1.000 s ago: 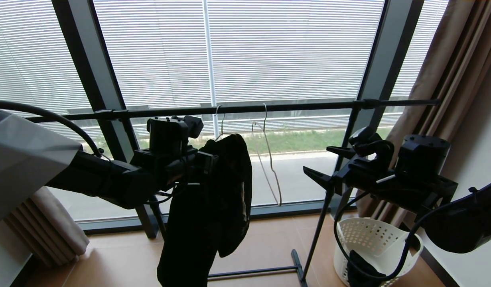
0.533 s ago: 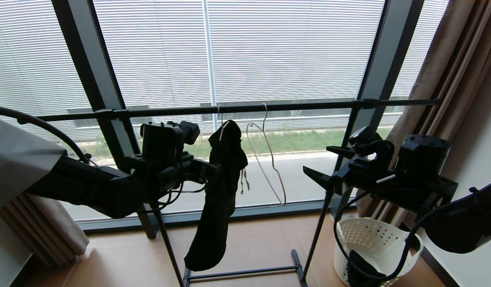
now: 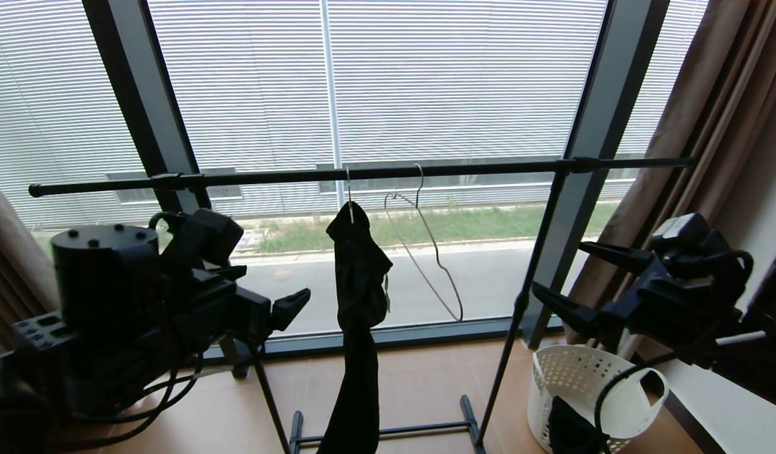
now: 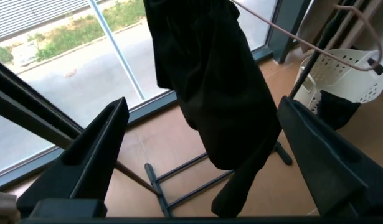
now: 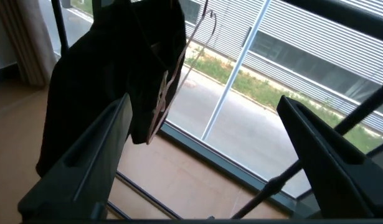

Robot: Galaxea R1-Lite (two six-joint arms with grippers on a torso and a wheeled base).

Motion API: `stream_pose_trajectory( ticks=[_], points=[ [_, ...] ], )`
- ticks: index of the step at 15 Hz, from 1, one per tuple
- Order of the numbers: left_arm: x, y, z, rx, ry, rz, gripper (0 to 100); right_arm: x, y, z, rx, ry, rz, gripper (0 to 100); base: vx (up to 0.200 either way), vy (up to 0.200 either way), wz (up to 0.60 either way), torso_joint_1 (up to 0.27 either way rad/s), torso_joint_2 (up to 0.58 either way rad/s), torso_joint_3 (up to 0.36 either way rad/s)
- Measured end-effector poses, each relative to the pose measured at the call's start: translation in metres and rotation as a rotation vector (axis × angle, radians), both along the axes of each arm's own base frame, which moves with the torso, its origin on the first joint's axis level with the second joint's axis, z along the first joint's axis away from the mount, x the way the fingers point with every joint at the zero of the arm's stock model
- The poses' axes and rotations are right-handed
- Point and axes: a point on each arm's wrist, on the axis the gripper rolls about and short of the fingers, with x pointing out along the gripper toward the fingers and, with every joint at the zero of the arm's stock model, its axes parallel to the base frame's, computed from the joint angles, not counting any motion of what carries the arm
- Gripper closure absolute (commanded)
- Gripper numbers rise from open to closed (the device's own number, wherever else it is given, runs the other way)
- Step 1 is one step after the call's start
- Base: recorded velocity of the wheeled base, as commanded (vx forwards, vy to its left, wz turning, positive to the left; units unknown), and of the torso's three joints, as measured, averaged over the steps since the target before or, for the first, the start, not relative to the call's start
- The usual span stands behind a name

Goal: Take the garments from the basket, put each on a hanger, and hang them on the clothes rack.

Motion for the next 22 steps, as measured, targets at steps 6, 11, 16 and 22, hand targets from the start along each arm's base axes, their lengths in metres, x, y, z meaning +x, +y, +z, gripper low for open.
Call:
stream_pose_trajectory(
  ticks=[6,11,16,22],
  points=[
    [-0.112,0.053,-0.017,0.03,-0.116,0.072,0,-0.117,-0.041,-0.01,-0.041,0.041,-0.214,0,0.0,0.0,0.0,0.0,0.0,0.0],
    [-0.154,0.079,-0.032,0.043,-0.202,0.277,0,-0.198,-0.068,-0.052,-0.09,0.142,-0.357,0,0.0,0.0,0.0,0.0,0.0,0.0],
    [-0.176,0.1,-0.038,0.127,-0.232,0.504,0,-0.223,-0.073,-0.07,-0.002,0.053,-0.614,0,0.0,0.0,0.0,0.0,0.0,0.0],
    [-0.224,0.11,-0.071,0.111,-0.253,0.403,0,-0.23,-0.072,-0.074,0.024,-0.01,-0.678,0,0.0,0.0,0.0,0.0,0.0,0.0]
  ],
)
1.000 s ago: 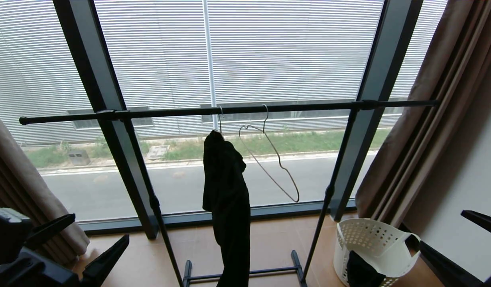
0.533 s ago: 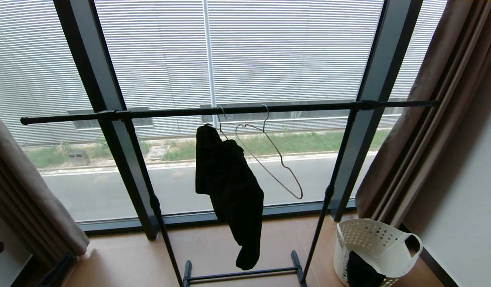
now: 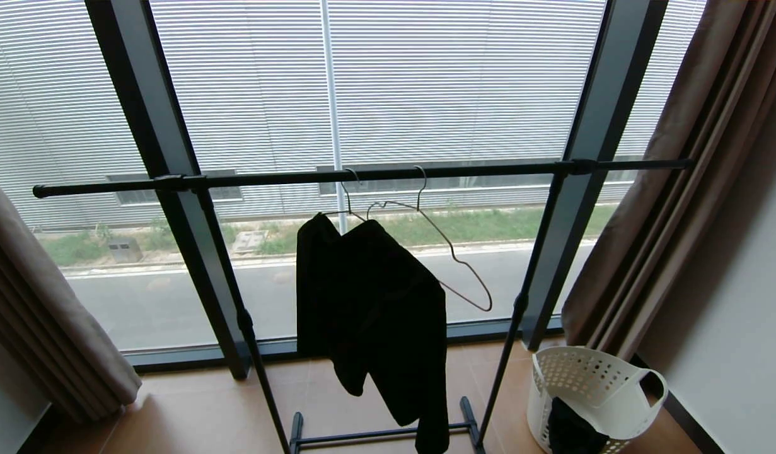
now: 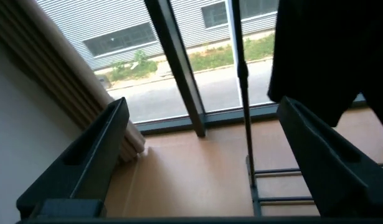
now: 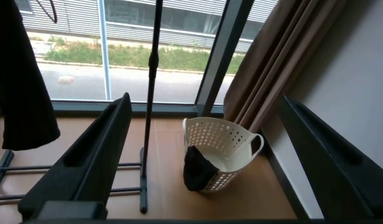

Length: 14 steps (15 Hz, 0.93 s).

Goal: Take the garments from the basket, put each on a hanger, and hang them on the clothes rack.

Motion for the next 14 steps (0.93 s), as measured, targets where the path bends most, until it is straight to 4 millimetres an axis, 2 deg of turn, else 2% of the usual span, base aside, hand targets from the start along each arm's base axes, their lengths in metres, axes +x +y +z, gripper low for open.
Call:
stream_pose_trajectory(
  ticks=[2,3,7,14],
  points=[
    [-0.008,-0.005,-0.012,-0.096,0.076,-0.285,0,0.0,0.0,0.0,0.0,0.001,-0.003,0,0.0,0.0,0.0,0.0,0.0,0.0],
    [-0.01,-0.006,-0.014,-0.141,0.095,-0.332,0,0.0,0.0,0.0,0.0,0.002,-0.004,0,0.0,0.0,0.0,0.0,0.0,0.0],
    [-0.012,-0.005,-0.014,-0.215,0.076,-0.135,0,0.0,0.0,0.0,0.0,0.003,-0.001,0,0.0,0.0,0.0,0.0,0.0,0.0],
    [-0.015,-0.007,-0.015,-0.219,0.023,-0.021,0,0.0,0.001,0.0,0.031,-0.008,0.007,0,0.0,0.0,0.0,0.0,0.0,0.0]
  ],
)
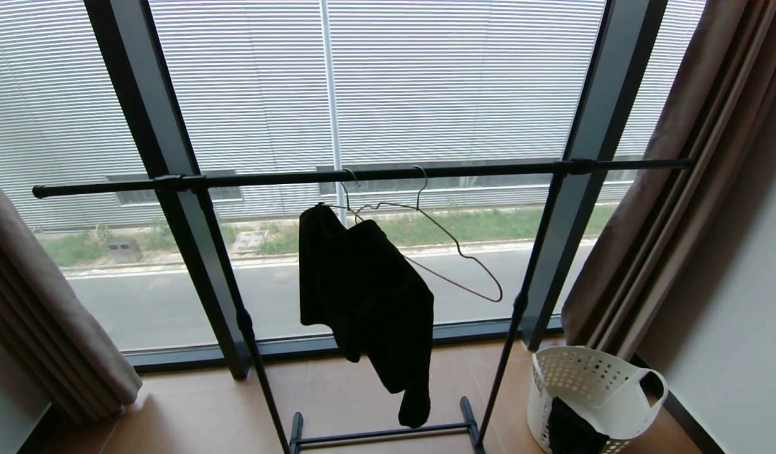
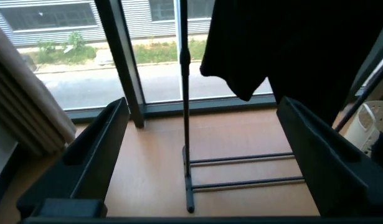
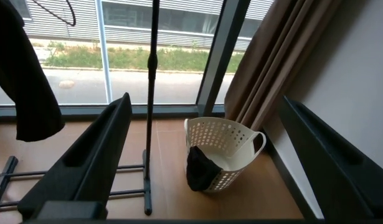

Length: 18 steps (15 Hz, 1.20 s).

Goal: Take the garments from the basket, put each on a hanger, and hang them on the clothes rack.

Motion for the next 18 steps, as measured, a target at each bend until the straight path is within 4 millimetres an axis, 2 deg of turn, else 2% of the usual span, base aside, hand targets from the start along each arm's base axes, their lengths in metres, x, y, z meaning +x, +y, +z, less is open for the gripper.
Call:
stream_pose_trajectory(
  ticks=[2,6,8,18],
  points=[
    [-0.0028,-0.0015,-0.0006,-0.008,-0.039,-0.084,0,-0.0006,0.0008,-0.0005,0.004,-0.005,0.033,0,0.0,0.0,0.0,0.0,0.0,0.0],
    [-0.0049,-0.0015,-0.0009,-0.009,-0.067,-0.1,0,-0.0013,0.0002,0.0002,0.039,-0.03,0.022,0,0.0,0.0,0.0,0.0,0.0,0.0],
    [-0.005,-0.0016,-0.001,0.0,-0.069,-0.102,0,-0.0008,-0.0005,-0.0009,0.13,-0.058,-0.008,0,0.0,0.0,0.0,0.0,0.0,0.0],
    [-0.0049,-0.0016,-0.0016,0.034,-0.068,-0.108,0,-0.0045,-0.0006,-0.0052,0.121,-0.089,0.063,0,0.0,-0.2,0.0,0.004,0.0,0.0]
  ],
)
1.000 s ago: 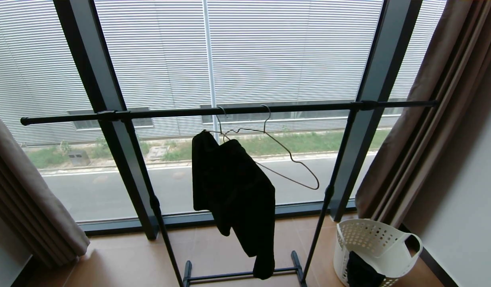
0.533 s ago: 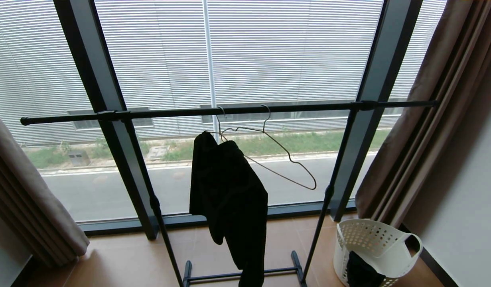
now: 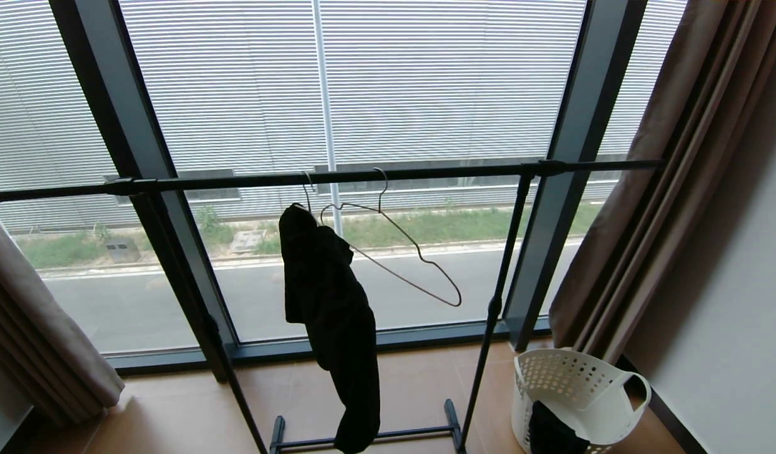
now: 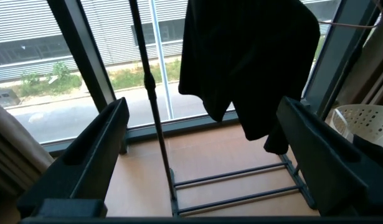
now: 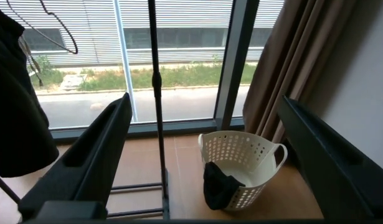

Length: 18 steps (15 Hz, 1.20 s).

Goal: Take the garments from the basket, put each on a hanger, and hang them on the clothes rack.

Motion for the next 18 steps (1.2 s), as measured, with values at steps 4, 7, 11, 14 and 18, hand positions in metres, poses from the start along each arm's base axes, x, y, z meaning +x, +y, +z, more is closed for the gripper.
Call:
stream_pose_trajectory(
  ticks=[4,7,11,14,18],
  points=[
    [0.0,0.0,-0.0001,0.001,0.001,0.0,0,-0.0015,-0.0001,-0.0004,0.0,-0.02,0.007,0,0.0,-0.2,0.0,0.002,0.0,0.005],
    [0.0,0.0,-0.0001,0.003,0.0,0.005,0,-0.0016,-0.0001,-0.0004,0.0,-0.022,0.006,0,0.0,0.0,0.0,-0.078,0.18,0.106],
    [0.0001,0.0,-0.0003,0.007,0.0,0.002,0,-0.0017,-0.0001,-0.0005,0.0,-0.022,0.008,0,0.0,0.0,0.0,-0.139,0.34,0.193],
    [0.0001,0.0,-0.0004,0.005,0.001,0.002,0,-0.0017,-0.0001,-0.0004,0.0,-0.023,0.007,0,0.0,0.0,0.0,-0.152,0.37,0.216],
    [0.0001,0.0,-0.0004,0.005,0.001,0.001,0,-0.0017,-0.0001,-0.0005,0.0,-0.023,0.007,0,0.0,0.0,0.0,-0.156,0.39,0.233]
  ],
)
